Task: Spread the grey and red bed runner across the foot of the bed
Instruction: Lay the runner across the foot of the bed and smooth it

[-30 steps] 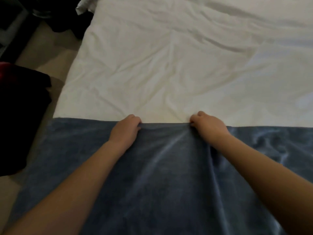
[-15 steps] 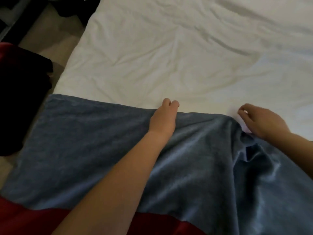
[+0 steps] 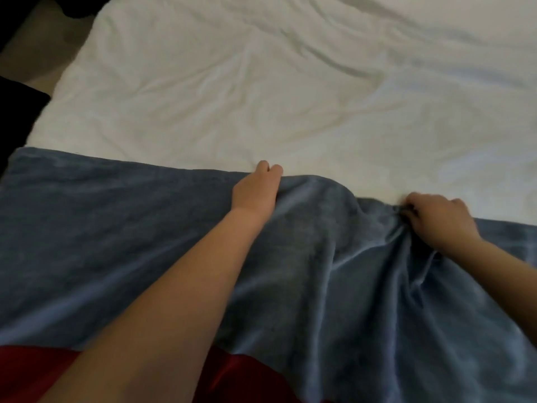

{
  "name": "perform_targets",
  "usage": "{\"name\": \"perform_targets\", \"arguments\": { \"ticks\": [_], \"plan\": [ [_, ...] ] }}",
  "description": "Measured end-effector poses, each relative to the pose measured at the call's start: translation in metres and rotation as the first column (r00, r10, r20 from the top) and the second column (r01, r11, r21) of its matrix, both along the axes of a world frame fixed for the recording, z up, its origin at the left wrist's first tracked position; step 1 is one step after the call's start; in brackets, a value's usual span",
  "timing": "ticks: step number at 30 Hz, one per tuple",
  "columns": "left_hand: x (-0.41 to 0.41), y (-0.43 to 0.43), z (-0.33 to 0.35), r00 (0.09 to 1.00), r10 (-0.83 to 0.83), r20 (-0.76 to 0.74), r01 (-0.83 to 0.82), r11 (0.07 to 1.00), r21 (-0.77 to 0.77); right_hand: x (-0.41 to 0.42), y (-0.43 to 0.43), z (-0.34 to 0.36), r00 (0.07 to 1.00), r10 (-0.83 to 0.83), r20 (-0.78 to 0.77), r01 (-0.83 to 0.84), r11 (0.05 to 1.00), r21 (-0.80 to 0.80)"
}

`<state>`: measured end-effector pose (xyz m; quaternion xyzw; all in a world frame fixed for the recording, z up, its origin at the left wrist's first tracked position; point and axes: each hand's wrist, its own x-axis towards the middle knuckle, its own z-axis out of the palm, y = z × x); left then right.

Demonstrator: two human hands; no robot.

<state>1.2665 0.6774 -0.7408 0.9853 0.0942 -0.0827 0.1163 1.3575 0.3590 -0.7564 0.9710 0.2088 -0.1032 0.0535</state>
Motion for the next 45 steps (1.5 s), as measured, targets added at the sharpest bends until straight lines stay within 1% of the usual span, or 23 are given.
{"name": "perform_targets", "arguments": {
  "ticks": [1,3,4,6,7,10,13,16,19,21,22,24,26,27,29,31,33,35,37,39,41,43,45],
  "plan": [
    [0.002,-0.007,0.000,1.000,-0.021,-0.001,0.021,1.000,0.013,0.005,-0.010,0.000,0.997,-0.065,0.042,0.066,0.998,0.001],
    [0.004,-0.017,-0.001,0.998,-0.056,-0.004,0.056,0.998,0.043,0.012,-0.024,0.001,0.982,-0.178,0.055,0.179,0.984,-0.017],
    [0.004,-0.019,0.000,0.998,-0.058,-0.009,0.059,0.997,0.057,0.014,-0.026,0.002,0.981,-0.189,0.051,0.191,0.980,-0.050],
    [0.002,-0.022,0.002,0.999,-0.045,-0.015,0.046,0.996,0.072,0.013,-0.021,0.006,0.987,-0.127,0.097,0.138,0.984,-0.114],
    [-0.001,-0.023,0.004,0.999,-0.039,-0.006,0.040,0.997,0.072,0.010,-0.015,0.009,0.986,-0.095,0.136,0.111,0.988,-0.111],
    [-0.021,-0.022,0.013,0.997,-0.025,0.075,0.021,0.998,0.057,-0.008,0.019,0.023,0.976,-0.050,0.211,0.041,0.998,0.048],
    [-0.059,-0.010,0.023,0.990,-0.024,0.142,0.013,0.997,0.078,-0.048,0.071,0.039,0.972,0.078,0.220,-0.124,0.972,0.202],
    [-0.115,0.015,0.025,0.991,-0.013,0.131,-0.004,0.992,0.130,-0.112,0.130,0.047,0.943,0.304,0.135,-0.328,0.916,0.232],
    [-0.175,0.044,0.022,0.997,0.027,0.076,-0.039,0.987,0.154,-0.191,0.182,0.051,0.859,0.511,0.024,-0.486,0.801,0.351],
    [-0.216,0.060,0.020,0.997,0.072,0.030,-0.076,0.983,0.167,-0.242,0.210,0.052,0.797,0.604,-0.034,-0.517,0.709,0.480],
    [-0.237,0.069,0.018,0.994,0.104,0.008,-0.104,0.978,0.182,-0.266,0.222,0.051,0.778,0.624,-0.078,-0.497,0.686,0.531],
    [-0.275,0.084,0.017,0.984,0.178,0.012,-0.177,0.966,0.186,-0.306,0.245,0.050,0.752,0.633,-0.181,-0.445,0.691,0.570],
    [-0.309,0.093,0.019,0.983,0.172,0.072,-0.182,0.967,0.180,-0.341,0.263,0.047,0.708,0.660,-0.251,-0.470,0.706,0.530],
    [-0.324,0.096,0.022,0.990,0.111,0.082,-0.125,0.974,0.189,-0.357,0.269,0.046,0.682,0.681,-0.267,-0.519,0.708,0.479],
    [-0.358,0.099,0.025,0.994,-0.071,0.077,0.055,0.980,0.192,-0.381,0.273,0.041,0.645,0.722,-0.250,-0.632,0.688,0.357],
    [-0.390,0.104,0.025,0.973,-0.227,0.030,0.221,0.966,0.135,-0.397,0.266,0.037,0.660,0.724,-0.198,-0.665,0.687,0.293],
    [-0.414,0.108,0.025,0.946,-0.321,-0.047,0.325,0.940,0.108,-0.405,0.252,0.039,0.693,0.700,-0.172,-0.659,0.712,0.244],
    [-0.427,0.105,0.025,0.931,-0.360,-0.059,0.365,0.920,0.143,-0.407,0.237,0.042,0.729,0.666,-0.154,-0.653,0.746,0.134],
    [-0.429,0.094,0.026,0.918,-0.396,-0.020,0.395,0.907,0.150,-0.408,0.220,0.045,0.766,0.631,-0.122,-0.623,0.776,0.100],
    [-0.437,0.079,0.023,0.896,-0.444,-0.004,0.440,0.887,0.142,-0.411,0.201,0.044,0.769,0.616,-0.174,-0.610,0.787,0.092],
    [-0.447,0.067,0.020,0.874,-0.485,-0.038,0.486,0.868,0.101,-0.422,0.184,0.042,0.761,0.617,-0.199,-0.613,0.785,0.086],
    [-0.449,0.062,0.020,0.880,-0.472,-0.059,0.475,0.878,0.057,-0.435,0.174,0.039,0.751,0.640,-0.161,-0.634,0.767,0.094],
    [-0.443,0.058,0.024,0.901,-0.432,-0.035,0.433,0.900,0.049,-0.439,0.167,0.034,0.757,0.646,-0.100,-0.634,0.763,0.130]
  ]
}}
